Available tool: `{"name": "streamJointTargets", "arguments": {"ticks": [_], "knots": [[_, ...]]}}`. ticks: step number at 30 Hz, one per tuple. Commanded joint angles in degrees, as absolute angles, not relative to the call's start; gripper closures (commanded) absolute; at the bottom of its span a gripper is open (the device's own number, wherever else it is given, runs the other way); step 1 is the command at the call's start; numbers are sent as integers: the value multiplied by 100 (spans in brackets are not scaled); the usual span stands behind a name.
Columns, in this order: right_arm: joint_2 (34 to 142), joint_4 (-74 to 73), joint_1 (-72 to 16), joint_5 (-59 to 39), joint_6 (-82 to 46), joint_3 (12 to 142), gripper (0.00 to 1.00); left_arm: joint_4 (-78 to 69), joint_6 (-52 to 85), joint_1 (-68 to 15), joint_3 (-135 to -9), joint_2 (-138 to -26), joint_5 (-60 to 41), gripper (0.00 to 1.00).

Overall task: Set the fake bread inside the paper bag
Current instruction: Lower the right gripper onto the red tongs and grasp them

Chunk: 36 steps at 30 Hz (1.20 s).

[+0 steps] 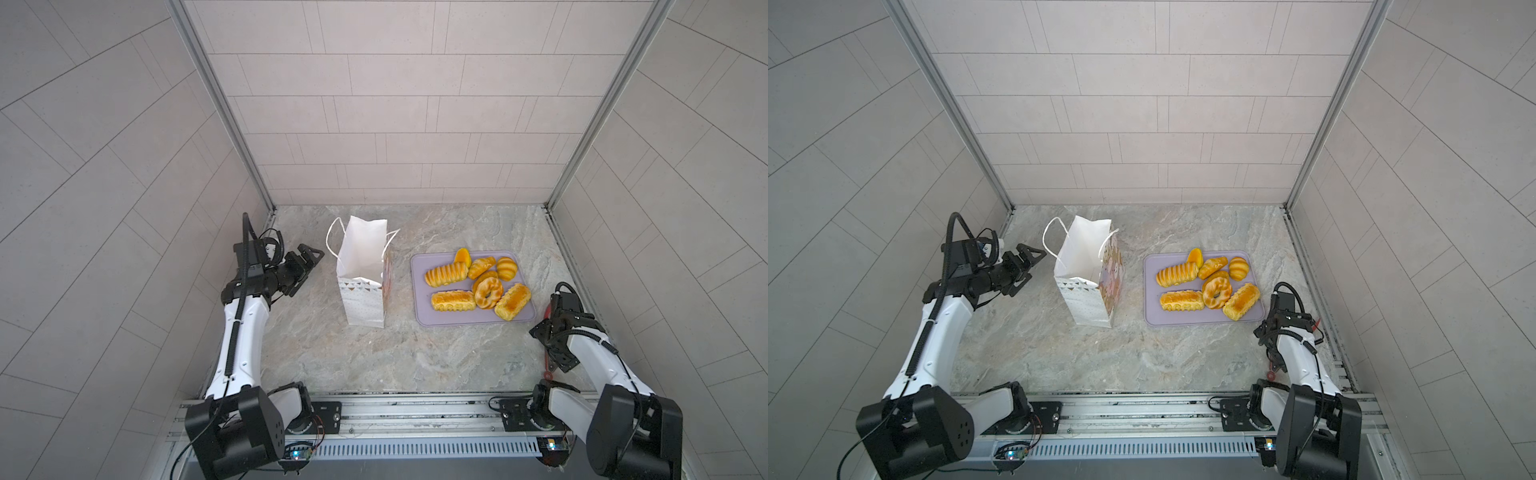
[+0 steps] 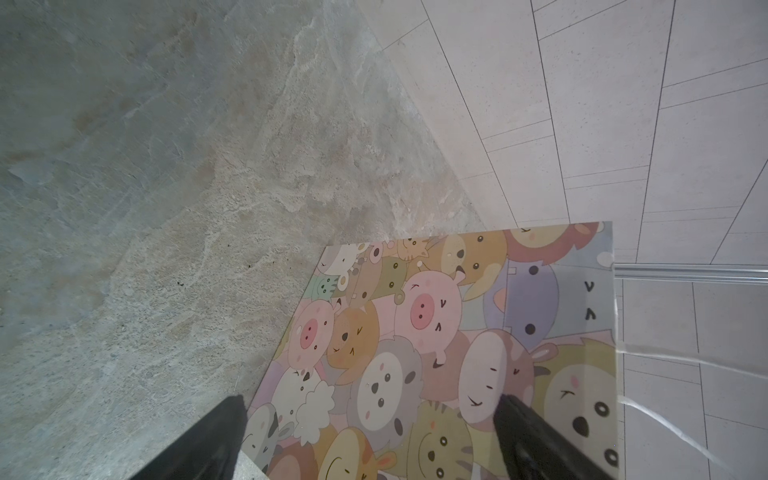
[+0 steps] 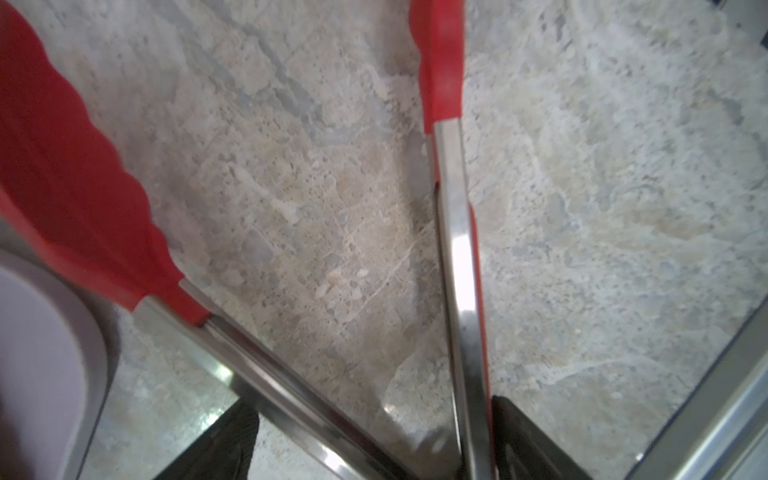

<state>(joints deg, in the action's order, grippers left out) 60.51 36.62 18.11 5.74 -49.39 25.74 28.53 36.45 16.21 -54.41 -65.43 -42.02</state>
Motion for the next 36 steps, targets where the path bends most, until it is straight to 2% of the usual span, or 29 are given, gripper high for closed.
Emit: {"name": "streamJointTargets", "arguments": {"ticks": [1, 7, 16, 21, 28, 36], "knots": [[6254, 3263, 1960, 670, -4923, 2524, 16, 2799, 3659, 1600, -5619, -6446, -4261, 0], [6720, 2982, 2237, 492, -4794, 2616, 23, 2830, 3656, 1593, -5631, -6435, -4263, 0], [6781, 2918, 2664, 417, -4562, 2827, 35, 2848, 3660, 1600, -5658, -6434, -4258, 0], [6718, 3058, 2701, 558, -4194, 3166, 41, 2848, 3673, 1600, -5671, -6439, -4245, 0], [6530, 3405, 2699, 843, -3638, 3770, 44, 2839, 3687, 1601, -5684, -6480, -4271, 0], [6062, 3090, 2699, 924, -2958, 3927, 52, 2813, 3691, 1592, -5673, -6494, -4272, 0]]}}
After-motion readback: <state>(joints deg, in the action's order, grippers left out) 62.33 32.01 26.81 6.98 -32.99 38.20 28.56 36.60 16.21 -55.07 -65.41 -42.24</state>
